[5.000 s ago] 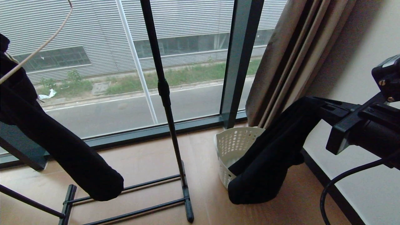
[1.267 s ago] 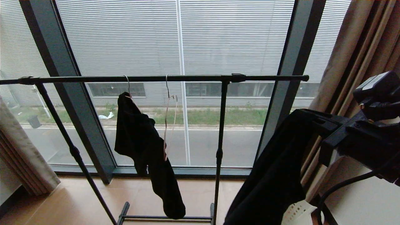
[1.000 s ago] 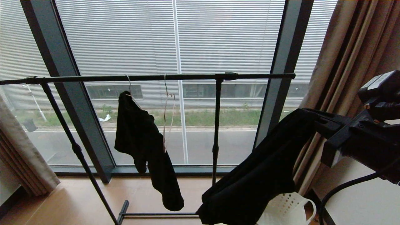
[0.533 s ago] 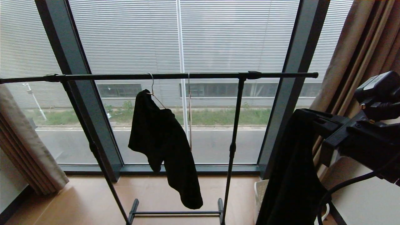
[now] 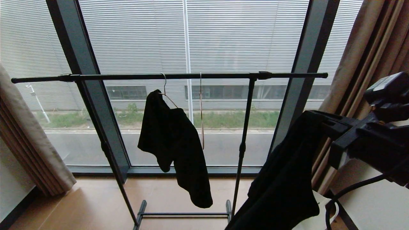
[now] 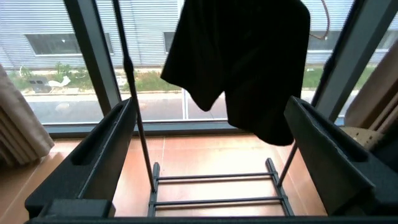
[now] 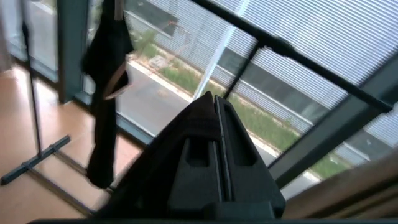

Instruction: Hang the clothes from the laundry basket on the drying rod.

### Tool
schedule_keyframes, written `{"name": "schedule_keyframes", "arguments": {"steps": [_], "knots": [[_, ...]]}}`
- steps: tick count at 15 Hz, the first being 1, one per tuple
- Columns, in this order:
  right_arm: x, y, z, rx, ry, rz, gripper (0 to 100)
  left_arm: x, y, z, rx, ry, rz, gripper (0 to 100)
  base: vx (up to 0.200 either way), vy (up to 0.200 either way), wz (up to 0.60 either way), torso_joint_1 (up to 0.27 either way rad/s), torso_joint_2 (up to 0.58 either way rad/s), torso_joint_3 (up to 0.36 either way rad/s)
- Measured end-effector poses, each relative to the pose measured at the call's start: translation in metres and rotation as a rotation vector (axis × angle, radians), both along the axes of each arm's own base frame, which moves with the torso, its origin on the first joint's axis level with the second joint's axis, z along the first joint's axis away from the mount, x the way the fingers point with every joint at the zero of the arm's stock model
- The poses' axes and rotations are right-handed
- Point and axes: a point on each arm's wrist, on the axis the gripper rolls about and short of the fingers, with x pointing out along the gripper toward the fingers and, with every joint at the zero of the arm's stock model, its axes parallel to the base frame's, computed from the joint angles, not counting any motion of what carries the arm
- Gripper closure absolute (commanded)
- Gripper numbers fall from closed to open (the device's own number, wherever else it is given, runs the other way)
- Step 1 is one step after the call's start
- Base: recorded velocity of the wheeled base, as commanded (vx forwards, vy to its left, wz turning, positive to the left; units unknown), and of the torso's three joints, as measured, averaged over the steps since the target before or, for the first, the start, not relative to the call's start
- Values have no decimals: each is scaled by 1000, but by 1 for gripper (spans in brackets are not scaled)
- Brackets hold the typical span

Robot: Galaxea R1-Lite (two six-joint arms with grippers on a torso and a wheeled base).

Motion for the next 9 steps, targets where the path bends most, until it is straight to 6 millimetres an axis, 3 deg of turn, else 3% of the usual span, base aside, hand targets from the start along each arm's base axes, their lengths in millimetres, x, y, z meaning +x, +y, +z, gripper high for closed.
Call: {"name": "schedule_keyframes", "arguments": {"steps": [9], "knots": [[-1,-1,-7,-34,17,-6,100,3,-1,2,44,55,-6,0,0,0,0,0,0,0]]}}
